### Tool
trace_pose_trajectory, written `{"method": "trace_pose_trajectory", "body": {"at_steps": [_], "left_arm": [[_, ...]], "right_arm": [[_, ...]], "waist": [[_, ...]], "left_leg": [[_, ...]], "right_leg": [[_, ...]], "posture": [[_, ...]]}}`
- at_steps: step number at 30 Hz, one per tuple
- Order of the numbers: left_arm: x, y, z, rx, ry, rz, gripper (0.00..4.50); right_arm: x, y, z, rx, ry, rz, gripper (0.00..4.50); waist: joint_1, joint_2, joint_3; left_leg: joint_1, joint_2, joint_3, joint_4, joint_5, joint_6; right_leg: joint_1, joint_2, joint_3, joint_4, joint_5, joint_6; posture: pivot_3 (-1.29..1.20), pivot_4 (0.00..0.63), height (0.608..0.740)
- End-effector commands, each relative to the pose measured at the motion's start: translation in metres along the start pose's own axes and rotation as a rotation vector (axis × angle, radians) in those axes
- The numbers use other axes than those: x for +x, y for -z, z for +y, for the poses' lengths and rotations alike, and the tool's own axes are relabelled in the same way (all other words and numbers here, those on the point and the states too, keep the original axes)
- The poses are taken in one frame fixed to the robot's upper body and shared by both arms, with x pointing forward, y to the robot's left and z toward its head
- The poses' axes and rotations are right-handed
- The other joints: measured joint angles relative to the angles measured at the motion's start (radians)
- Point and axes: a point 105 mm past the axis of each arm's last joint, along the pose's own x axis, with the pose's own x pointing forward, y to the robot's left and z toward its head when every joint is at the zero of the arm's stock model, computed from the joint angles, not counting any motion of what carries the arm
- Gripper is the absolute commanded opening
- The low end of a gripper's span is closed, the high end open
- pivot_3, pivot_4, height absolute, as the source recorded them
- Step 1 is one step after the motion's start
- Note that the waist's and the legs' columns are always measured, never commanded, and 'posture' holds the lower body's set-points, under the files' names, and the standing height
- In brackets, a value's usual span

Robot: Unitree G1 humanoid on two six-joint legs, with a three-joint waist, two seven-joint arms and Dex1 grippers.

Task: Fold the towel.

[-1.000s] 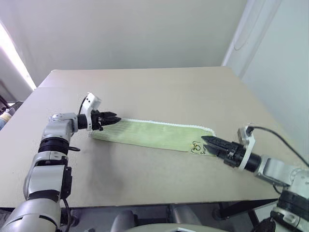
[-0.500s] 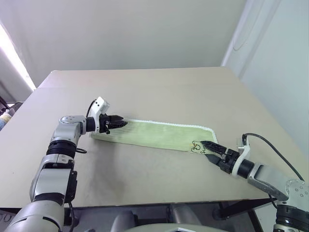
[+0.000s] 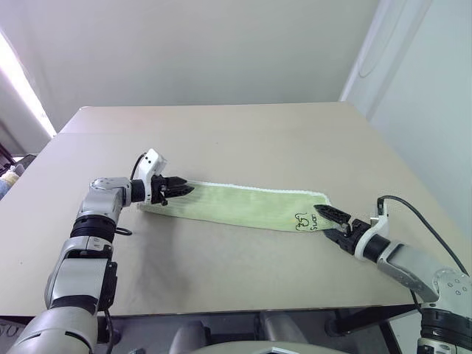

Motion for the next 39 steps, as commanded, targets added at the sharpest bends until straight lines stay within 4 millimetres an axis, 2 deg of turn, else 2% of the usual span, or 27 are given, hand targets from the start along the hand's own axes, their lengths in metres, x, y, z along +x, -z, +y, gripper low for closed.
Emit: {"method": "trace_pose_trajectory", "body": {"at_steps": [1,4,7,11,17,18,27,32,35,39], "left_arm": [[-0.004,-0.013,0.003,0.052,-0.012,-0.025,2.13],[-0.003,-0.014,0.003,0.052,-0.017,-0.026,2.13],[-0.003,-0.014,0.004,0.054,-0.02,-0.027,2.13],[-0.003,-0.014,0.005,0.058,-0.027,-0.025,2.13],[-0.003,-0.016,0.007,0.061,-0.041,-0.027,2.13],[-0.003,-0.016,0.008,0.061,-0.041,-0.027,2.13],[-0.005,-0.015,0.011,0.065,-0.059,-0.024,2.13],[-0.004,-0.015,0.012,0.066,-0.07,-0.024,2.13],[-0.004,-0.014,0.014,0.074,-0.086,-0.022,2.13],[-0.003,-0.014,0.015,0.073,-0.089,-0.026,2.13]], "right_arm": [[-0.002,-0.009,-0.015,-0.001,0.09,-0.048,4.48],[0.003,-0.003,-0.013,-0.01,0.087,-0.037,4.48],[0.008,-0.003,-0.011,-0.038,0.097,-0.05,3.93],[0.012,-0.007,-0.007,-0.067,0.092,-0.079,2.43],[0.005,-0.041,-0.003,-0.06,0.108,-0.22,0.19],[0.003,-0.047,-0.002,-0.064,0.108,-0.239,0.03],[-0.031,-0.102,0.005,-0.143,0.14,-0.385,0.03],[-0.038,-0.114,0.016,-0.269,0.155,-0.388,0.03],[-0.028,-0.103,0.04,-0.396,0.103,-0.326,0.03],[-0.008,-0.07,0.079,-0.579,0.021,-0.208,0.03]], "waist": [[0.0,0.0,0.0],[-0.001,-0.001,0.0],[-0.002,-0.001,-0.001],[-0.004,-0.001,-0.001],[-0.002,0.0,0.0],[-0.001,0.0,0.0],[0.008,0.001,0.001],[0.006,0.001,0.001],[0.0,0.002,0.001],[-0.003,0.003,0.001]], "left_leg": [[0.0,0.0,0.0,0.0,0.0,0.0],[0.0,0.001,0.0,0.0,0.0,0.0],[0.0,0.001,0.0,0.0,0.0,0.0],[0.0,0.003,0.001,0.0,0.0,0.0],[0.0,0.003,0.001,-0.001,0.0,0.0],[0.0,0.002,0.001,-0.001,0.0,0.0],[-0.002,0.0,0.0,-0.003,-0.001,0.002],[-0.001,0.0,0.0,-0.003,-0.001,0.002],[-0.001,0.0,0.0,-0.003,-0.001,0.002],[-0.001,0.0,0.0,-0.004,-0.001,0.002]], "right_leg": [[0.001,0.0,0.0,-0.001,0.0,0.0],[0.002,0.0,0.0,-0.005,0.001,0.001],[0.003,0.0,0.0,-0.008,0.001,0.001],[0.003,0.0,0.0,-0.008,0.001,0.001],[0.001,0.001,0.0,-0.007,0.001,0.001],[0.001,0.0,0.0,-0.008,0.001,0.002],[-0.003,0.0,0.0,-0.01,0.001,0.003],[-0.002,0.001,0.0,-0.009,0.001,0.002],[-0.002,0.001,0.0,-0.009,0.001,0.002],[-0.002,0.001,0.001,-0.008,0.001,0.002]], "posture": [[0.0,0.0,0.712],[0.0,0.0,0.712],[0.0,0.0,0.712],[0.0,0.0,0.712],[0.0,0.0,0.712],[0.0,0.0,0.712],[0.0,0.0,0.712],[0.0,0.0,0.712],[0.0,0.0,0.712],[0.0,0.0,0.712]]}}
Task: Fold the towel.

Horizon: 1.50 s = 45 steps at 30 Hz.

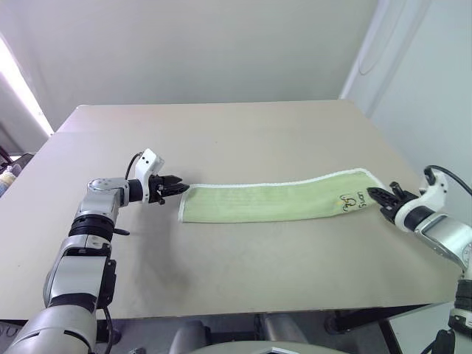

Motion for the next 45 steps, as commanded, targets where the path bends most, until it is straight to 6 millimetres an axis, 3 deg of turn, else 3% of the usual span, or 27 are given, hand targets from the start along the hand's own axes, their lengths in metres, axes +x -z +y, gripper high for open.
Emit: {"method": "trace_pose_trajectory", "body": {"at_steps": [1,8,12,18,27,28,31,38,42,45], "left_arm": [[-0.001,-0.018,0.003,0.048,-0.007,-0.036,2.13],[-0.002,-0.018,0.003,0.049,-0.008,-0.034,2.13],[0.0,-0.016,0.003,0.05,-0.01,-0.027,2.13],[0.002,-0.016,0.001,0.052,-0.001,-0.025,2.13],[0.003,-0.016,0.001,0.049,0.001,-0.023,2.13],[0.003,-0.016,0.001,0.048,0.001,-0.023,2.13],[0.002,-0.016,0.001,0.047,0.0,-0.022,2.13],[0.001,-0.013,0.002,0.041,-0.004,-0.02,2.13],[0.001,-0.014,0.002,0.036,-0.006,-0.023,2.13],[0.002,-0.014,0.002,0.035,-0.007,-0.024,2.13]], "right_arm": [[0.002,0.01,0.055,-0.197,-0.147,0.058,0.03],[-0.003,0.073,0.105,-0.52,-0.334,0.325,0.03],[0.01,0.09,0.117,-0.545,-0.358,0.34,0.03],[0.024,0.102,0.121,-0.604,-0.364,0.375,0.03],[0.048,0.136,0.109,-0.623,-0.339,0.484,0.03],[0.05,0.138,0.11,-0.621,-0.342,0.486,0.53],[0.048,0.138,0.121,-0.596,-0.388,0.469,1.41],[0.035,0.096,0.145,-0.544,-0.527,0.215,3.92],[0.027,0.067,0.139,-0.539,-0.517,0.068,3.92],[0.036,0.068,0.115,-0.644,-0.401,0.043,3.92]], "waist": [[0.002,0.0,0.0],[0.012,0.0,0.0],[0.015,0.0,0.0],[0.021,0.0,0.0],[0.026,0.0,0.0],[0.026,0.0,0.0],[0.026,0.0,0.0],[0.028,0.0,0.0],[0.027,0.0,0.0],[0.027,0.0,0.0]], "left_leg": [[0.0,0.0,0.0,0.0,0.0,0.0],[0.0,0.0,-0.001,0.0,0.0,0.0],[0.0,0.0,0.0,0.0,0.0,0.0],[0.0,0.0,-0.001,0.0,0.0,0.0],[0.0,0.0,-0.001,0.0,0.0,0.0],[0.0,0.0,-0.001,0.0,0.0,0.0],[0.0,0.0,-0.001,0.001,0.0,0.0],[0.0,0.0,-0.001,0.001,0.0,0.0],[0.0,0.0,-0.001,0.001,0.0,0.0],[0.0,0.0,-0.001,0.001,0.0,0.0]], "right_leg": [[0.0,0.0,0.0,0.0,0.0,0.0],[-0.001,-0.001,-0.001,-0.002,0.0,0.0],[-0.001,-0.001,-0.001,-0.002,0.0,0.0],[-0.001,-0.001,-0.002,-0.001,0.0,0.0],[-0.001,0.0,-0.002,-0.001,0.0,0.0],[-0.001,0.0,-0.002,-0.001,0.0,0.0],[-0.001,0.0,-0.002,-0.001,0.0,0.0],[-0.001,0.0,-0.002,-0.001,0.0,0.0],[-0.001,0.0,-0.002,-0.001,0.001,0.002],[-0.001,0.0,-0.002,-0.001,0.0,0.0]], "posture": [[0.0,0.0,0.712],[0.0,0.0,0.712],[0.0,0.0,0.712],[0.0,0.0,0.712],[0.0,0.0,0.712],[0.0,0.0,0.712],[0.0,0.0,0.712],[0.0,0.0,0.712],[0.0,0.0,0.712],[0.0,0.0,0.712]]}}
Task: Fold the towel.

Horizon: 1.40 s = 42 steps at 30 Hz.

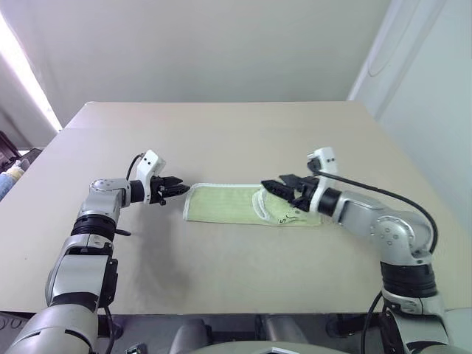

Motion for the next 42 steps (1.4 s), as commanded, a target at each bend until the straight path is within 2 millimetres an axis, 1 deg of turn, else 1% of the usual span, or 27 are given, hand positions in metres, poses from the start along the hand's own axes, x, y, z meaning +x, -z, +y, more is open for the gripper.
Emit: {"method": "trace_pose_trajectory", "body": {"at_steps": [1,4,8,11,13,14,17,18,19,20,23,27,28,30,32,33,35,38,40,42], "left_arm": [[-0.001,-0.018,0.003,0.039,-0.009,-0.039,2.13],[0.0,-0.017,0.002,0.04,-0.008,-0.04,2.13],[0.001,-0.019,0.003,0.042,-0.013,-0.045,2.13],[0.0,-0.019,0.003,0.045,-0.016,-0.044,2.13],[0.0,-0.02,0.004,0.045,-0.018,-0.047,2.13],[0.0,-0.02,0.004,0.044,-0.019,-0.048,2.13],[-0.001,-0.021,0.005,0.04,-0.022,-0.05,2.13],[-0.002,-0.021,0.005,0.036,-0.02,-0.049,2.13],[-0.004,-0.021,0.005,0.019,-0.016,-0.047,2.13],[-0.005,-0.021,0.005,0.006,-0.014,-0.047,2.13],[-0.012,-0.021,0.007,-0.052,-0.011,-0.038,2.13],[-0.032,-0.018,0.006,-0.222,0.027,0.029,2.13],[-0.037,-0.019,0.005,-0.296,0.037,0.038,2.13],[-0.044,-0.022,0.0,-0.404,0.064,0.05,2.13],[-0.047,-0.019,-0.006,-0.482,0.076,0.082,2.13],[-0.047,-0.018,-0.008,-0.5,0.075,0.093,2.13],[-0.042,-0.004,-0.012,-0.501,0.042,0.196,2.13],[-0.033,-0.004,-0.019,-0.574,0.048,0.195,2.13],[-0.025,0.002,-0.027,-0.62,0.051,0.239,2.13],[-0.019,0.008,-0.031,-0.649,0.05,0.261,2.13]], "right_arm": [[-0.001,0.006,-0.016,-0.144,0.098,-0.011,3.92],[0.006,0.023,-0.024,-0.199,0.151,0.014,3.92],[0.021,0.034,-0.019,-0.196,0.142,-0.002,3.92],[0.033,0.044,-0.021,-0.169,0.166,0.005,3.92],[0.039,0.057,-0.026,-0.176,0.19,0.038,3.92],[0.042,0.07,-0.03,-0.198,0.209,0.089,3.92],[0.045,0.1,-0.042,-0.291,0.271,0.202,3.92],[0.046,0.105,-0.045,-0.314,0.285,0.218,3.92],[0.046,0.106,-0.046,-0.323,0.288,0.216,3.92],[0.046,0.106,-0.046,-0.326,0.288,0.211,3.92],[0.044,0.093,-0.041,-0.337,0.26,0.16,3.92],[0.038,0.054,-0.034,-0.348,0.22,0.053,3.92],[0.037,0.045,-0.032,-0.346,0.211,0.026,3.92],[0.034,0.033,-0.029,-0.332,0.202,0.0,3.92],[0.032,0.026,-0.027,-0.296,0.186,-0.006,3.92],[0.031,0.024,-0.026,-0.281,0.179,-0.006,3.92],[0.03,0.021,-0.018,-0.232,0.13,0.009,3.92],[0.029,0.021,-0.009,-0.17,0.072,0.047,3.92],[0.025,0.017,0.004,-0.113,-0.011,0.047,3.92],[0.022,0.014,0.007,-0.106,-0.029,0.05,3.92]], "waist": [[0.0,0.0,0.0],[-0.006,0.0,0.0],[-0.014,0.0,0.0],[-0.017,0.0,0.0],[-0.021,0.0,0.0],[-0.022,0.0,0.0],[-0.025,0.0,0.0],[-0.025,-0.001,-0.001],[-0.026,-0.003,-0.002],[-0.027,-0.003,-0.002],[-0.027,-0.004,-0.002],[-0.027,-0.003,-0.002],[-0.027,-0.003,-0.002],[-0.028,-0.002,-0.001],[-0.027,-0.002,-0.001],[-0.027,-0.002,-0.001],[-0.026,-0.002,-0.001],[-0.026,-0.002,-0.001],[-0.026,-0.002,-0.001],[-0.026,-0.002,-0.001]], "left_leg": [[0.0,0.0,0.0,0.0,0.0,0.0],[0.001,0.0,0.0,0.0,0.0,0.0],[0.001,0.0,0.0,0.0,0.0,0.0],[0.001,0.0,0.0,0.001,0.0,0.0],[0.0,0.0,0.0,0.001,0.0,0.0],[0.0,0.0,0.0,0.001,0.0,0.0],[0.001,-0.001,0.0,0.001,0.0,0.0],[0.001,-0.001,0.0,0.001,0.0,0.0],[0.002,-0.001,0.0,0.001,0.0,0.0],[0.003,0.0,0.0,0.001,0.0,0.0],[0.004,-0.001,0.0,0.003,0.0,0.0],[0.003,0.0,-0.002,0.003,0.0,0.0],[0.002,-0.001,-0.002,0.003,0.0,0.0],[0.001,-0.001,-0.002,0.002,0.0,0.0],[0.001,-0.001,-0.002,0.002,0.0,0.0],[0.001,-0.001,-0.002,0.002,0.0,0.0],[0.001,-0.001,-0.003,0.002,0.0,0.0],[0.002,-0.001,-0.003,0.002,0.0,0.0],[0.002,-0.001,-0.003,0.002,0.0,0.0],[0.002,-0.001,-0.003,0.002,0.0,0.0]], "right_leg": [[0.0,0.0,0.0,0.0,0.0,0.0],[0.0,0.0,0.0,0.001,0.0,0.0],[0.0,0.001,0.0,0.002,0.0,-0.001],[0.0,0.001,0.0,0.002,0.0,0.0],[0.0,0.0,0.0,0.002,0.0,0.0],[0.0,0.0,0.0,0.002,0.0,0.0],[0.0,0.0,0.0,0.002,0.001,0.001],[0.001,0.0,0.0,0.002,0.001,0.001],[0.001,0.0,0.0,0.003,0.001,0.0],[0.002,0.0,0.0,0.003,0.0,0.0],[0.003,0.0,0.0,0.004,0.0,-0.001],[0.002,0.001,0.0,0.006,0.0,-0.001],[0.001,0.001,0.0,0.005,0.0,-0.001],[0.0,0.0,0.0,0.005,0.0,0.0],[0.0,0.0,0.0,0.005,0.0,0.0],[0.0,0.0,0.0,0.005,0.0,0.0],[0.0,0.0,0.0,0.005,0.0,0.0],[0.0,0.0,0.0,0.006,0.0,0.0],[0.0,0.0,0.0,0.006,0.0,0.0],[0.0,0.0,0.0,0.007,0.0,0.0]], "posture": [[0.0,0.0,0.712],[0.0,0.0,0.712],[0.0,0.0,0.712],[0.0,0.0,0.712],[0.0,0.0,0.712],[0.0,0.0,0.712],[0.0,0.0,0.712],[0.0,0.0,0.712],[0.0,0.0,0.712],[0.0,0.0,0.712],[0.0,0.0,0.712],[0.0,0.0,0.712],[0.0,0.0,0.712],[0.0,0.0,0.712],[0.0,0.0,0.712],[0.0,0.0,0.712],[0.0,0.0,0.712],[0.0,0.0,0.712],[0.0,0.0,0.712],[0.0,0.0,0.712]]}}
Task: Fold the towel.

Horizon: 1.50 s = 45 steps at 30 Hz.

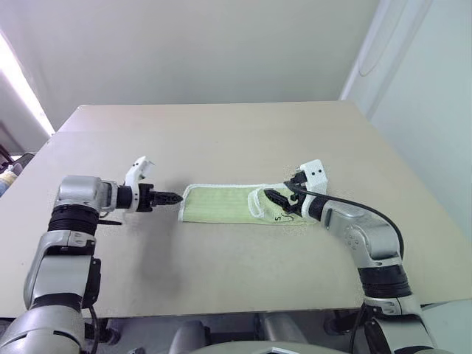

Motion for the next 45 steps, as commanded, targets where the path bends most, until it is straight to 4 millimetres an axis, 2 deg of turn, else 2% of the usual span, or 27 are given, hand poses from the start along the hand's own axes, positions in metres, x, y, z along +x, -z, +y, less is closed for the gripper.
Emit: {"method": "trace_pose_trajectory", "body": {"at_steps": [1,5,11,14,22,25,30,36,45], "left_arm": [[0.006,-0.003,-0.005,-0.042,-0.001,0.0,2.13],[0.016,-0.007,-0.012,-0.136,0.035,-0.018,2.13],[0.035,-0.005,-0.02,-0.159,0.039,0.002,2.13],[0.041,0.002,-0.023,-0.081,0.034,0.031,2.13],[0.033,-0.001,-0.019,-0.042,0.029,-0.003,2.13],[0.027,-0.006,-0.022,-0.046,0.054,-0.026,2.72],[0.021,-0.008,-0.021,-0.029,0.058,-0.037,4.45],[0.013,-0.006,-0.022,-0.026,0.073,-0.031,4.48],[0.025,0.009,-0.019,-0.029,0.012,0.052,4.48]], "right_arm": [[-0.009,-0.028,0.009,-0.026,-0.047,-0.067,3.92],[-0.012,-0.025,0.0,-0.014,-0.003,-0.057,3.92],[-0.015,-0.025,-0.001,-0.007,0.015,-0.066,3.92],[-0.015,-0.024,-0.003,-0.006,0.027,-0.065,3.92],[-0.018,-0.023,-0.004,-0.009,0.031,-0.064,3.92],[-0.018,-0.022,-0.006,-0.013,0.039,-0.062,3.96],[-0.018,-0.021,-0.006,-0.025,0.044,-0.061,3.96],[-0.019,-0.02,-0.009,-0.034,0.058,-0.056,3.96],[-0.017,-0.018,-0.011,-0.041,0.064,-0.044,3.96]], "waist": [[-0.001,0.0,0.0],[0.001,0.0,0.0],[0.001,0.0,0.0],[0.001,0.0,0.0],[0.001,0.001,0.0],[-0.001,0.001,0.0],[-0.001,0.001,0.0],[0.0,0.001,0.001],[0.001,0.001,0.0]], "left_leg": [[0.0,0.0,0.0,0.0,0.0,0.0],[0.0,0.0,0.0,0.0,0.0,0.0],[0.0,-0.001,0.0,0.0,0.0,0.0],[0.0,-0.001,0.0,0.0,0.0,0.0],[0.0,-0.001,0.0,0.0,0.0,0.0],[0.0,-0.001,0.0,0.0,0.0,0.0],[0.0,-0.001,0.0,0.0,0.0,0.0],[0.0,-0.001,0.0,-0.001,0.0,0.0],[0.0,-0.001,0.0,-0.001,0.0,0.0]], "right_leg": [[0.0,0.0,0.0,0.0,0.0,0.0],[0.0,0.0,0.0,0.0,0.0,0.0],[0.0,-0.001,0.0,-0.001,0.0,0.0],[0.0,-0.001,0.0,-0.001,0.0,0.0],[0.0,-0.001,0.0,-0.001,0.0,0.0],[0.0,-0.001,0.0,-0.001,0.0,0.0],[0.0,-0.001,0.0,-0.001,0.0,0.0],[-0.001,-0.001,0.0,-0.001,0.0,0.0],[0.0,-0.001,0.0,-0.002,0.0,0.0]], "posture": [[0.0,0.0,0.712],[0.0,0.0,0.712],[0.0,0.0,0.712],[0.0,0.0,0.712],[0.0,0.0,0.712],[0.0,0.0,0.712],[0.0,0.0,0.712],[0.0,0.0,0.712],[0.0,0.0,0.712]]}}
